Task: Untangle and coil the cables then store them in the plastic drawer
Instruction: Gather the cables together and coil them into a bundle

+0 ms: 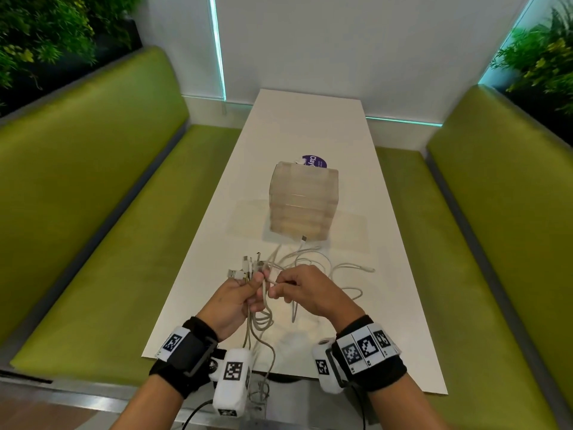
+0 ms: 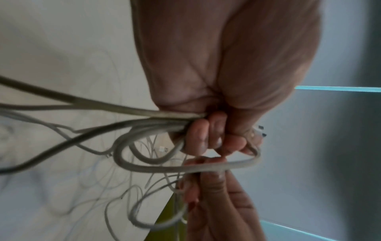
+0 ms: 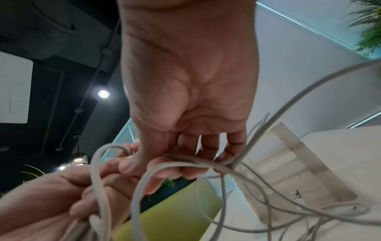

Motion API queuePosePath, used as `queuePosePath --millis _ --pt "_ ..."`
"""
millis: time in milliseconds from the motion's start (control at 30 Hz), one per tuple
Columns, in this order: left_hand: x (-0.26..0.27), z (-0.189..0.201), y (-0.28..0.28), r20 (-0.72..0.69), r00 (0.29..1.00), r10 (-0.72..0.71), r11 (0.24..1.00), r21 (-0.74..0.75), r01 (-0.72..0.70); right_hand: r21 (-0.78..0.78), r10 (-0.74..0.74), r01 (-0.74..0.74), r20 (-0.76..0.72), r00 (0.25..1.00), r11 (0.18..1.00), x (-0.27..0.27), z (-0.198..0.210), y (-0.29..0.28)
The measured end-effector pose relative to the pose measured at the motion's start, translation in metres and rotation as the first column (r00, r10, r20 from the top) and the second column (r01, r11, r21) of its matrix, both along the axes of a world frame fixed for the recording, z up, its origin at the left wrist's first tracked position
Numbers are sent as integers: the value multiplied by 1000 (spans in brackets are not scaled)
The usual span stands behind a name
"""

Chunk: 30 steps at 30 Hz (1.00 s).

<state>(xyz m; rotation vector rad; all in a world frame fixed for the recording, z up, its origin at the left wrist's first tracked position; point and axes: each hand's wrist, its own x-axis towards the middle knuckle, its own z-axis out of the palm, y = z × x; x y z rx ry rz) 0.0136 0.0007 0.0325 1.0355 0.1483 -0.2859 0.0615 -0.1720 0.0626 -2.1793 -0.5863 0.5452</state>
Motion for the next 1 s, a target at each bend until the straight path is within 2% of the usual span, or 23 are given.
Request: queuePosePath --millis 100,233,333,400,500,600,700,800,867,1000 --pt "3 2 9 19 996 89 987 -132 -86 -9 -35 35 -6 999 999 5 -13 -9" --pt "7 20 38 37 961 272 936 -242 -256 -48 -174 177 61 983 983 20 -51 -41" --pt "8 27 55 53 932 358 916 -210 -341 -36 -249 253 92 964 967 25 -67 -55" --pt "7 24 53 61 919 390 920 -81 -385 24 -265 264 99 959 964 23 -63 -52" --pt "6 14 32 70 942 329 927 166 -336 113 -232 217 150 961 970 17 -49 -34" --pt "4 6 4 55 980 193 930 307 -201 73 -140 127 221 965 989 11 -33 -12" --pt "2 8 -14 31 992 122 930 346 -125 -26 -11 19 263 965 999 8 -24 1" --pt "1 10 -16 58 996 68 921 381 -85 -91 56 -39 189 980 995 6 -18 3" --pt "-1 12 -14 87 996 13 910 412 -48 -108 54 -40 135 989 993 6 -15 2" --pt "-1 14 -9 143 989 -40 909 417 -24 -47 2 -2 9 1000 999 8 -12 2"
